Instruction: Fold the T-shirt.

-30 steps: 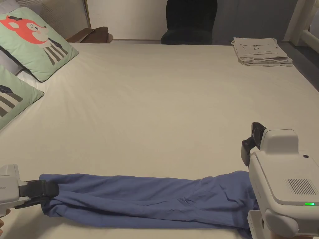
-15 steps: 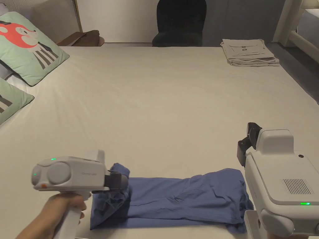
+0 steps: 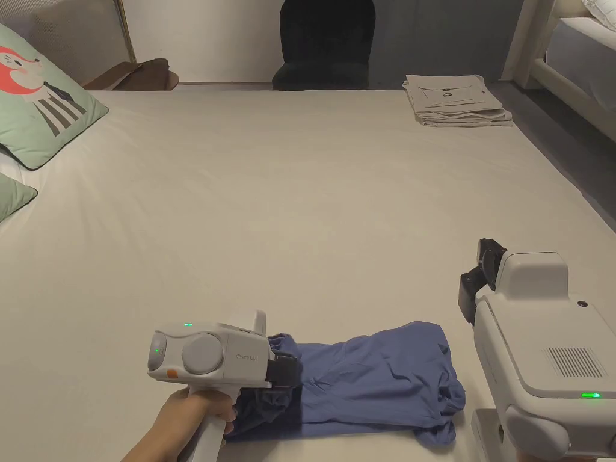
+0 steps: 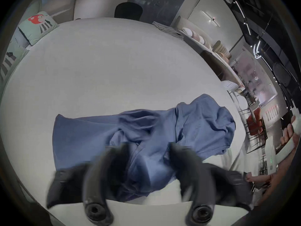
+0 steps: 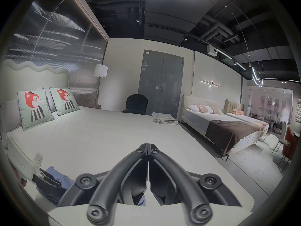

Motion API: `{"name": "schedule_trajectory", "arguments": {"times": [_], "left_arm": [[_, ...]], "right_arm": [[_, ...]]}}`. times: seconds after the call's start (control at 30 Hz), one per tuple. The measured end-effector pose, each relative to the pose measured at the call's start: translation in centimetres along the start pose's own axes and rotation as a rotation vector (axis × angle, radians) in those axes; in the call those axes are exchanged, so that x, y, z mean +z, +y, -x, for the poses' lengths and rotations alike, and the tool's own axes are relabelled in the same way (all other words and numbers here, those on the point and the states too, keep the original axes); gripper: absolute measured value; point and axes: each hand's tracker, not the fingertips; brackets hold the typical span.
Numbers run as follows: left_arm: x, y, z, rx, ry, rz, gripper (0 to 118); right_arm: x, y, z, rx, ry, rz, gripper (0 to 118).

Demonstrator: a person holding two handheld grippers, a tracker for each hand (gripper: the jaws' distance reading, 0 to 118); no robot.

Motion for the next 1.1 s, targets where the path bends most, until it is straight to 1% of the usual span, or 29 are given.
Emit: {"name": "schedule_trajectory", "arguments": {"times": [0.03,0.07,0.13,0.23,0.3,0.4,0.43,0.47,0.5,0.53,0.57,0.63,0.7,0.73,0.77,0.87,0.9,1.0,1.1], "left_arm": [[0.2,0.0,0.0,-0.002,-0.005,-0.001,107],[0.6,-0.1,-0.2,0.004,-0.011,-0.008,110],[1.8,-0.2,0.0,0.042,-0.05,-0.08,109],[4.3,-0.3,0.6,0.092,-0.038,-0.194,109],[5.9,-0.6,1.3,0.111,0.019,-0.287,109],[7.4,-1.6,1.9,0.067,0.173,-0.406,108],[7.6,-2.0,2.1,0.06,0.219,-0.432,102],[7.8,-2.4,2.1,0.065,0.251,-0.457,85],[7.9,-2.8,2.3,0.062,0.263,-0.485,50],[7.8,-3.2,2.5,0.063,0.28,-0.505,20],[7.4,-3.4,2.7,0.07,0.304,-0.501,1],[6.5,-3.7,3.4,0.08,0.297,-0.479,0],[5.6,-4.4,3.7,0.101,0.234,-0.465,0],[5.2,-4.6,3.6,0.094,0.24,-0.459,0],[4.5,-4.8,3.1,0.076,0.246,-0.445,0],[2.7,-5.3,1.2,-0.048,0.273,-0.396,0],[2.1,-5.4,0.6,-0.065,0.271,-0.38,0],[0.6,-5.5,-0.6,-0.048,0.214,-0.34,0],[-1.6,-5.4,-2.0,-0.079,0.2,-0.272,0]], "right_arm": [[0.0,0.0,0.0,0.001,0.0,0.001,0],[0.0,0.0,0.0,0.002,0.001,0.002,0],[-0.1,-0.1,0.2,0.0,0.005,0.005,0],[-0.2,-0.1,0.5,-0.002,0.014,0.008,0],[-0.2,-0.1,0.8,0.001,0.02,0.009,0],[-0.2,0.0,1.1,0.001,0.031,0.007,0],[-0.2,0.1,1.1,0.0,0.033,0.007,0],[-0.2,0.1,1.2,0.001,0.035,0.006,0],[-0.3,0.1,1.2,0.0,0.036,0.006,0],[-0.3,0.0,1.3,0.0,0.037,0.006,0],[-0.3,0.0,1.3,-0.001,0.038,0.008,0],[-0.3,0.0,1.3,-0.001,0.041,0.01,0],[-0.3,-0.1,1.2,0.0,0.04,0.01,0],[-0.3,-0.1,1.1,0.0,0.038,0.012,0],[-0.3,-0.1,1.1,0.0,0.037,0.015,0],[-0.3,-0.2,0.8,-0.007,0.032,0.019,0],[-0.3,-0.3,0.6,-0.009,0.03,0.02,0],[-0.3,-0.3,0.2,-0.008,0.023,0.02,0],[-0.3,-0.4,-0.3,-0.008,0.015,0.024,0]]}}
